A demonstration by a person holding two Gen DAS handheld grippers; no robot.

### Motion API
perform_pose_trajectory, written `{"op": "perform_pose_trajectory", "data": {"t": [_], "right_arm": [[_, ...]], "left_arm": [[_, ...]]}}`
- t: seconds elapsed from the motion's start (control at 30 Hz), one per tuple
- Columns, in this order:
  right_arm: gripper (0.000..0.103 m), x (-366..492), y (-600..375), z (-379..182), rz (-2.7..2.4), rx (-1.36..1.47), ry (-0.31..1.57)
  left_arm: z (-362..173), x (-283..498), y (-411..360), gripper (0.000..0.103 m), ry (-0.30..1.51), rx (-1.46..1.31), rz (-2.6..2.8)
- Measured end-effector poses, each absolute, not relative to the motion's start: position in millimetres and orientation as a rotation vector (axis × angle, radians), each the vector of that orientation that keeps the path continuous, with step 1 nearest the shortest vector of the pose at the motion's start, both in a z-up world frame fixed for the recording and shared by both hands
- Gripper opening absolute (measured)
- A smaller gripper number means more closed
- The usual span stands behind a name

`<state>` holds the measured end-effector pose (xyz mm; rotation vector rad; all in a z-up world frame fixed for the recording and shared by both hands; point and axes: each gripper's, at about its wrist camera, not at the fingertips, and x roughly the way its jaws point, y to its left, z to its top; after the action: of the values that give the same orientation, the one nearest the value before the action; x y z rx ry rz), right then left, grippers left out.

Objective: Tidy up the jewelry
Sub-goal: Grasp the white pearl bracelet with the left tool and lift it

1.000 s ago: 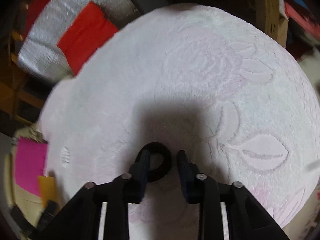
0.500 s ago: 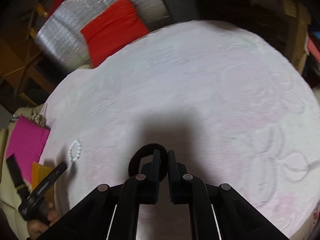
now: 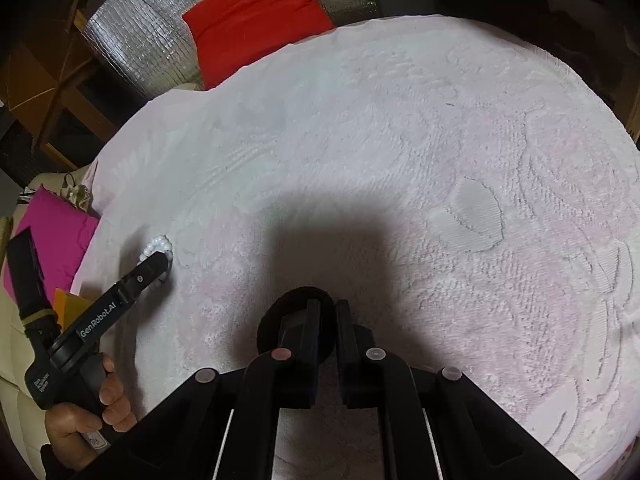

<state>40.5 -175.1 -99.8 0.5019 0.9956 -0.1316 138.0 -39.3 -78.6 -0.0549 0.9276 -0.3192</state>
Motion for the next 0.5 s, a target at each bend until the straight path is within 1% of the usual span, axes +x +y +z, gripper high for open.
{"op": "perform_pose_trajectory", "data": {"t": [0.03, 0.07, 0.1, 0.13, 0.17, 0.2, 0.5], "right_arm": [[0.008, 41.8, -173.8, -100.4, -0.135, 0.499, 0.995], [0.008, 42.7, -172.1, -101.1, -0.138, 0.500, 0.994], [0.008, 42.1, -172.3, -101.1, -0.140, 0.505, 0.993], [0.008, 42.4, -172.1, -101.3, -0.141, 0.508, 0.992], [0.008, 42.0, -172.0, -101.3, -0.143, 0.511, 0.992], [0.008, 41.4, -171.7, -101.2, -0.145, 0.512, 0.991], [0.008, 40.3, -171.2, -99.1, -0.149, 0.514, 0.976]], "left_arm": [[-78.5, 137.8, -40.8, 0.049, 0.926, -0.044, -0.328], [-77.8, 136.9, -42.7, 0.043, 0.920, -0.027, -0.338], [-78.0, 137.0, -43.7, 0.030, 0.920, -0.023, -0.346], [-77.8, 136.6, -43.6, 0.022, 0.924, -0.028, -0.358], [-77.3, 136.3, -43.2, 0.018, 0.926, -0.034, -0.364], [-76.8, 136.7, -43.2, 0.010, 0.927, -0.042, -0.371], [-64.7, 120.5, -37.7, 0.009, 0.907, -0.065, -0.440]]}}
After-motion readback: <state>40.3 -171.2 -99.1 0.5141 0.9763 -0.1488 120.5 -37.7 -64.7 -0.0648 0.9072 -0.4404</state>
